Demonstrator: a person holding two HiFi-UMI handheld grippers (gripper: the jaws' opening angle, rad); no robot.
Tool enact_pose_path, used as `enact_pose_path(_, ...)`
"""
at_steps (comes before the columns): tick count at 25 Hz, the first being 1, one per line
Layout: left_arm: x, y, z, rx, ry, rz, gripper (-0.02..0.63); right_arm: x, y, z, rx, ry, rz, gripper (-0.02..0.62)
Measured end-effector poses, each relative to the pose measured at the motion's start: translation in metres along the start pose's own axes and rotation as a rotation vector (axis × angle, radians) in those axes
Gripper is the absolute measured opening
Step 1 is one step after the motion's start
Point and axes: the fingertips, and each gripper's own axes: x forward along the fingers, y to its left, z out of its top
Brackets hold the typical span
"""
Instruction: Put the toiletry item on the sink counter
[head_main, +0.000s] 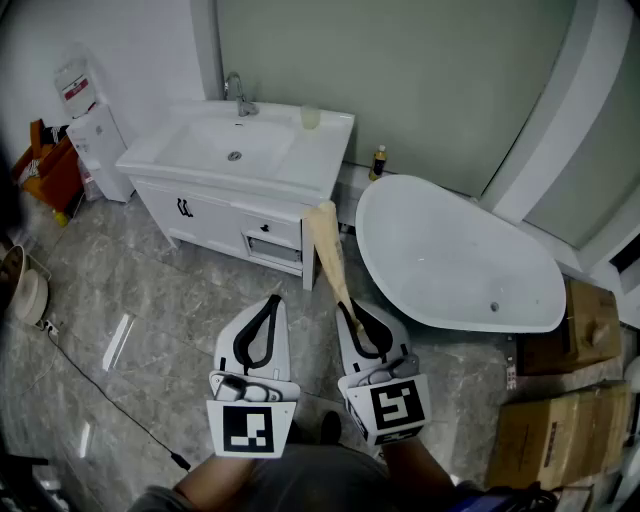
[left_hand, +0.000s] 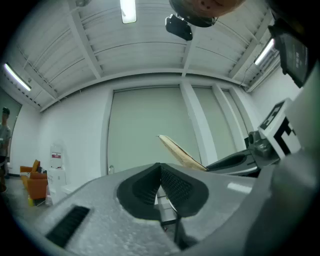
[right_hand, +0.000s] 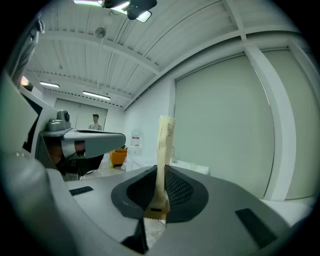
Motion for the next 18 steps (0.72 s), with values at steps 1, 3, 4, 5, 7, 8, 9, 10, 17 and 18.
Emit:
enact_pose_path(1,0.001,-0.002,0.000,0.005,0.001,-0.001,0.011,-0.001,-0.002,0.000,0.004,-0.001,-0.001,0.041)
enact_pose_path(3,0.002,-0.006,-0.001,0.003,0.005,-0.001,0.011,-0.003,-0.005,-0.001,0.014,-0.007,-0.001,0.041)
enact_pose_path(4,0.003,-0.008,-0.002,-0.003,0.009,0.000,0.011,-0.005,-0.008,-0.002,0.021,-0.011,0.001,0.041)
enact_pose_path(5,0.005,-0.011,-0.002,-0.005,0.013,0.001,0.011,-0.006,-0.011,-0.002,0.027,-0.013,0.003,0.041)
enact_pose_path(7,0.010,-0.017,-0.003,0.004,0.016,0.000,0.011,-0.006,-0.021,-0.005,0.037,-0.012,0.002,0.041)
enact_pose_path(8,0.013,-0.020,-0.003,0.009,0.016,0.000,0.011,-0.006,-0.026,-0.008,0.042,-0.010,-0.001,0.041)
enact_pose_path(9,0.015,-0.024,-0.004,0.016,0.018,0.000,0.011,-0.007,-0.031,-0.010,0.046,-0.009,-0.003,0.041)
enact_pose_path(10,0.017,-0.027,-0.004,0.023,0.024,0.001,0.011,-0.007,-0.036,-0.011,0.049,-0.009,-0.004,0.041)
enact_pose_path(17,0.033,-0.045,-0.003,0.029,0.028,0.045,0.011,-0.012,-0.065,-0.018,0.058,-0.010,0.028,0.043)
enact_pose_path(18,0.035,-0.047,-0.003,0.029,0.028,0.050,0.011,-0.012,-0.070,-0.019,0.062,-0.009,0.028,0.043)
